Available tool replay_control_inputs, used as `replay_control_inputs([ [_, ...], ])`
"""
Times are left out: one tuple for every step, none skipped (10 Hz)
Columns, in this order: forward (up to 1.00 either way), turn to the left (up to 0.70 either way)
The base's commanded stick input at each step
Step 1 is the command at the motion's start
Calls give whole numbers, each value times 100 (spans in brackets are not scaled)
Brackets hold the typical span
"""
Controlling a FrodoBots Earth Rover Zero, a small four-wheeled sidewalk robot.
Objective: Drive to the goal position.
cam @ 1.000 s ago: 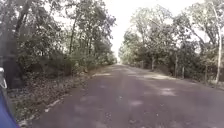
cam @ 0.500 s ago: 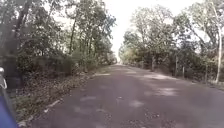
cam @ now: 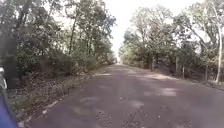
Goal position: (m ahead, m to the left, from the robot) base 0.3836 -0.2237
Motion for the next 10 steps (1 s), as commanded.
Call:
replay_control_inputs([
  [5, -3],
  [5, -3],
  [5, -3],
  [5, -3],
  [5, -3],
  [6, -3],
  [6, -3],
  [6, -3],
  [5, -3],
  [6, -3],
])
